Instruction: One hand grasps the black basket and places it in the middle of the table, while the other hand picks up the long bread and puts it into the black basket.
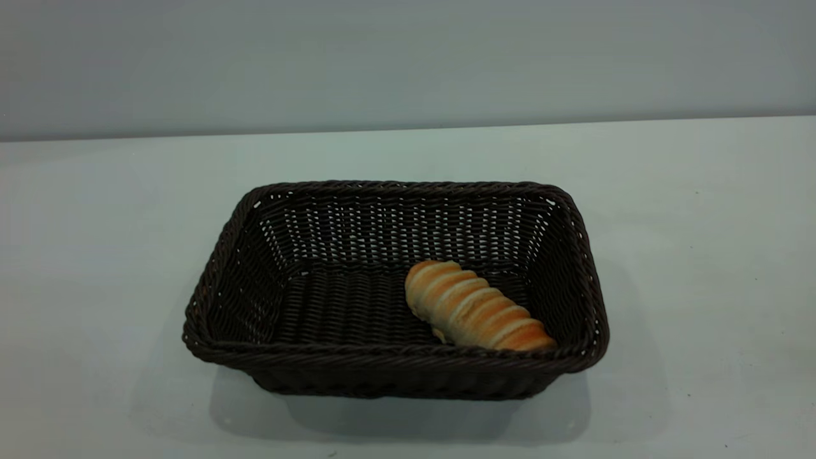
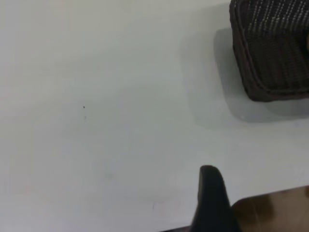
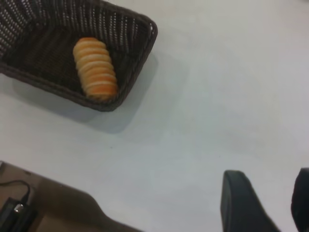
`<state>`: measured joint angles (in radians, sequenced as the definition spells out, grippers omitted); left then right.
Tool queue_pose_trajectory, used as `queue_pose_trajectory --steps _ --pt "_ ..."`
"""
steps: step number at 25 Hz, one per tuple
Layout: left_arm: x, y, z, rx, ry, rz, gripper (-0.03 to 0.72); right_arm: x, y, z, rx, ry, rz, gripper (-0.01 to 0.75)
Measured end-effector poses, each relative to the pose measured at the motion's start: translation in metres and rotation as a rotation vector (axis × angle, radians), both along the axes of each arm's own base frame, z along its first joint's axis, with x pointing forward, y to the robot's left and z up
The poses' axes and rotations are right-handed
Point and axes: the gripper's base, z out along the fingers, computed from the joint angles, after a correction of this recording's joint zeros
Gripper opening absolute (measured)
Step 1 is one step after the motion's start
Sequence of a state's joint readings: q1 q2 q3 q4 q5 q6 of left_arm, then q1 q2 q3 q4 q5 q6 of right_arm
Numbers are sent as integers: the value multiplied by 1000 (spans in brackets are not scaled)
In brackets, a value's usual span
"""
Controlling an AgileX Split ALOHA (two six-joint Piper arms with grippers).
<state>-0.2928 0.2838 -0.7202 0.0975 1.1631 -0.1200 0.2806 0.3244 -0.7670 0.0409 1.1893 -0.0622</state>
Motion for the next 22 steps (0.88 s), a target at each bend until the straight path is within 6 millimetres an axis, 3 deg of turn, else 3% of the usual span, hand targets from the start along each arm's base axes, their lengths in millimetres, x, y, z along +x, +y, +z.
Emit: queue_pose_trajectory --steps 5,13,22 --pt "-11 3 -23 24 -19 -29 557 -2 0 -30 -2 60 -11 243" --pt "-11 3 -49 45 23 -38 557 -5 -2 -72 2 47 -19 243" --pt "-7 2 -61 52 46 -44 557 -13 -6 -74 -2 -12 -29 243"
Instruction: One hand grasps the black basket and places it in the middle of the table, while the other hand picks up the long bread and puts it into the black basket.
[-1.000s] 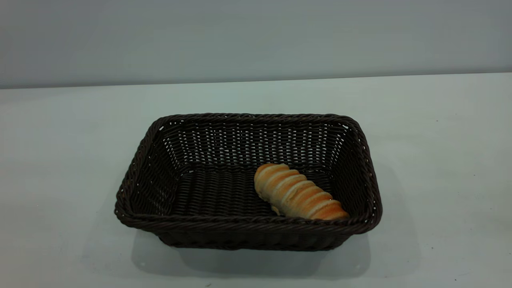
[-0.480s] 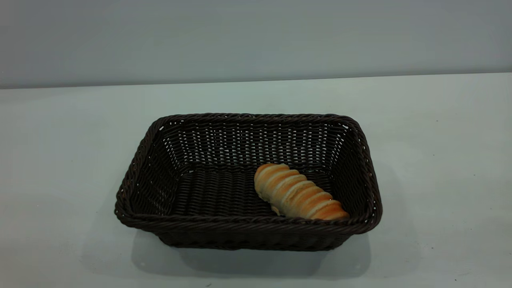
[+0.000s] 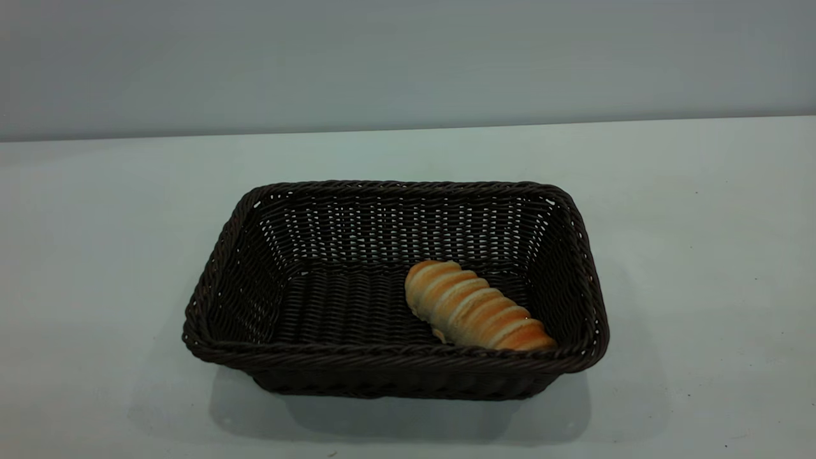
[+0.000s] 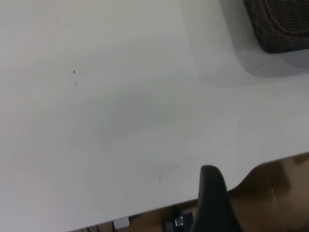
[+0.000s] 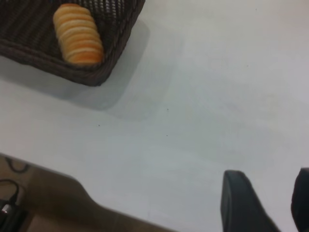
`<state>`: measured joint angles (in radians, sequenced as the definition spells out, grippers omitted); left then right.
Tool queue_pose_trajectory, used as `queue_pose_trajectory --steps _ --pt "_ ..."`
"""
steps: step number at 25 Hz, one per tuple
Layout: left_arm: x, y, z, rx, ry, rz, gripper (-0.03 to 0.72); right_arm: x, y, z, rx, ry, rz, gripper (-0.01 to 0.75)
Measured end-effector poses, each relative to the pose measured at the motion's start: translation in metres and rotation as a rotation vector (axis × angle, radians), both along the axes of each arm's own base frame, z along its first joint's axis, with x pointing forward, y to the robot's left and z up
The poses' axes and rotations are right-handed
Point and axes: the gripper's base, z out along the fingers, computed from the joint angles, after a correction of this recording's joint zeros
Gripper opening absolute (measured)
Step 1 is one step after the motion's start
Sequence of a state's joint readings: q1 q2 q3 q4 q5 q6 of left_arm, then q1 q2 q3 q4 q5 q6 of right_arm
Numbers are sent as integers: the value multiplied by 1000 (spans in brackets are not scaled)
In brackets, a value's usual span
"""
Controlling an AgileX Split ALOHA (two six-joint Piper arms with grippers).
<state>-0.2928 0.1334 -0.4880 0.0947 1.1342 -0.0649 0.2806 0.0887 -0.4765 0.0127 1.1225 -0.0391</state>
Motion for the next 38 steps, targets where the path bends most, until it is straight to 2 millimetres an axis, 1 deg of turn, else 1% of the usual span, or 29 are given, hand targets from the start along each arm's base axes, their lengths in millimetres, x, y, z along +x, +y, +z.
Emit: queue_pose_trajectory --steps 6,10,19,33,35,38 --pt "0 -1 0 -11 3 -6 557 0 0 0 1 0 0 243" --pt "-2 -6 0 -52 17 -47 557 0 0 0 0 0 0 243" --pt "-3 -10 0 -37 16 -118 557 0 0 0 1 0 0 243" --pt "-3 -10 0 -34 15 -121 557 0 0 0 1 0 0 243" --pt "-3 -9 0 -34 12 -107 557 0 0 0 1 0 -8 243" --pt "-7 -8 0 -41 -18 -35 557 0 0 0 1 0 -63 243"
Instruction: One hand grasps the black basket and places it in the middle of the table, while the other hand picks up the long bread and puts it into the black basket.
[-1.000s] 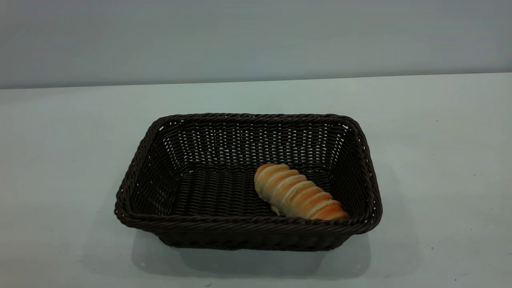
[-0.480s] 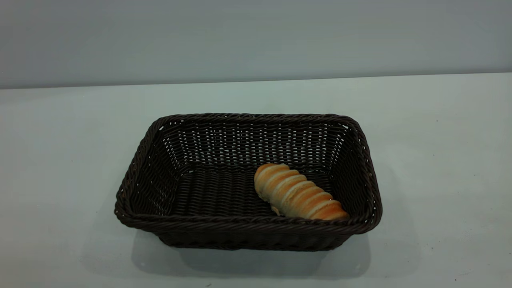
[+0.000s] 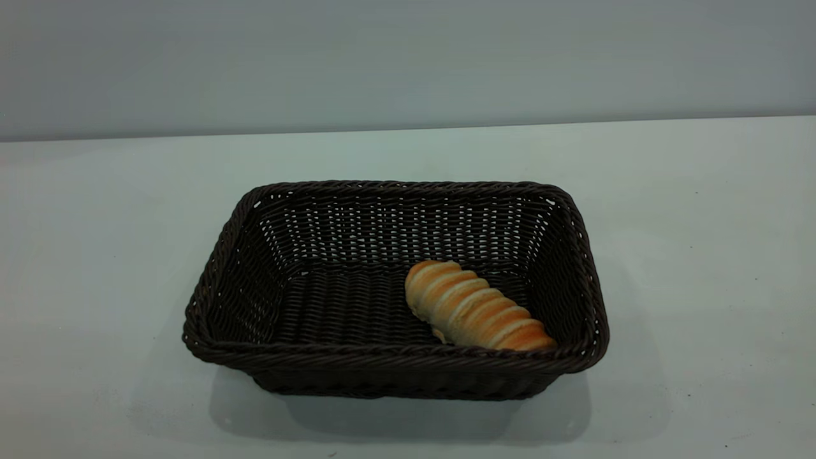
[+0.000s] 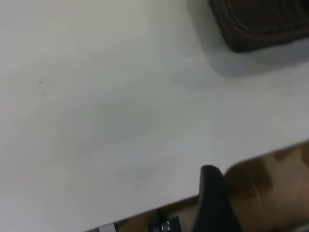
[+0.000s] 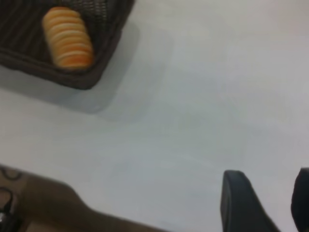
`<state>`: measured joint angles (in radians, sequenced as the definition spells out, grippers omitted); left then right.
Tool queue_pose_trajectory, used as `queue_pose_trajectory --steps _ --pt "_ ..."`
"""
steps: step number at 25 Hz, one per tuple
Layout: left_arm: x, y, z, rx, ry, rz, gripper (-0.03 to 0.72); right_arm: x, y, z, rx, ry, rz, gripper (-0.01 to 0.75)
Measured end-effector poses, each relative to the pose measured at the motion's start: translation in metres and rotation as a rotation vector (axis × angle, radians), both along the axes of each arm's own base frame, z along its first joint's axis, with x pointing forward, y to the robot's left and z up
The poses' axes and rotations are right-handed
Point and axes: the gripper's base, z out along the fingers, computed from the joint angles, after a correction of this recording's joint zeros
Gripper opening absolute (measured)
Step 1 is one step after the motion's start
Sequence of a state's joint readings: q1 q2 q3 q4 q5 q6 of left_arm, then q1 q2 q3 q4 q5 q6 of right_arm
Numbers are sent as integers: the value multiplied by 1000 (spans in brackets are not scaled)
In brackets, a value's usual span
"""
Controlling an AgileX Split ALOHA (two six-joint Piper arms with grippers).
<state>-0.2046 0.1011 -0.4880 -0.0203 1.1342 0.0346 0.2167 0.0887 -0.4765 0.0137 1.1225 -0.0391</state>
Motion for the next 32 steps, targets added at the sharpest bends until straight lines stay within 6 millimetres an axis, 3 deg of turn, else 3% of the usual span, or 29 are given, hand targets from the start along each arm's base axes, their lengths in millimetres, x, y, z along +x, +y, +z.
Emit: queue_pose_trajectory --steps 8,32 --pt "-16 0 -1 -14 -118 190 557 0 -1 0 0 0 -186 243" --pt "-16 0 -1 -15 -120 193 557 1 -1 -1 2 4 -210 243"
